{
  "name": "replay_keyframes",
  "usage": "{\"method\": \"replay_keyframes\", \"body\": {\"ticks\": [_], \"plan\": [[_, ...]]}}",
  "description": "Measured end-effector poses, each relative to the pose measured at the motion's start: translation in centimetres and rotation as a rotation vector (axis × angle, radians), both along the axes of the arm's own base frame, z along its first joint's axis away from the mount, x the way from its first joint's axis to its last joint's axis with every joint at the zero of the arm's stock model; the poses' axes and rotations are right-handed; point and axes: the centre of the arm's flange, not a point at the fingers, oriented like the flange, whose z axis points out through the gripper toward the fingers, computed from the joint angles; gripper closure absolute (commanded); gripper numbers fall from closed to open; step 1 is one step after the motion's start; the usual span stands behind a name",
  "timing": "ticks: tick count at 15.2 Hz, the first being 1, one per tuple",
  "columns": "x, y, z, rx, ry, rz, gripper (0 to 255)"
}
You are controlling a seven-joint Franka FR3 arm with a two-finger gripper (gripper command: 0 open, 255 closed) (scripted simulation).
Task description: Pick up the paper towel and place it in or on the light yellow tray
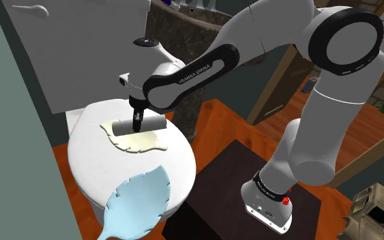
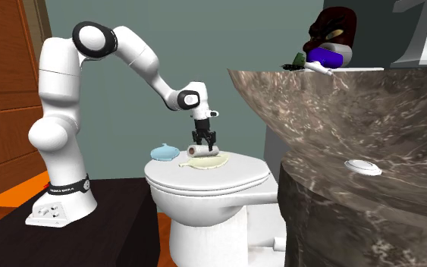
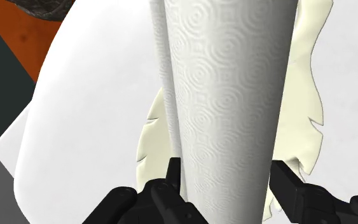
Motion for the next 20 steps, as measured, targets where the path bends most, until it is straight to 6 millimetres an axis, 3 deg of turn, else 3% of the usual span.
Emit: {"method": "replay_keyframes", "body": {"ticks": [3, 9, 10, 16, 20], "plan": [[-0.1, 0.0, -1.3, 0.0, 0.0, 0.0, 255], [-0.1, 0.0, -1.5, 0.0, 0.0, 0.0, 255], [-0.1, 0.0, -1.5, 0.0, 0.0, 0.0, 0], [-0.1, 0.0, -1.5, 0.0, 0.0, 0.0, 0], [-0.6, 0.1, 2.5, 0.001, -0.001, 0.0, 0]]}}
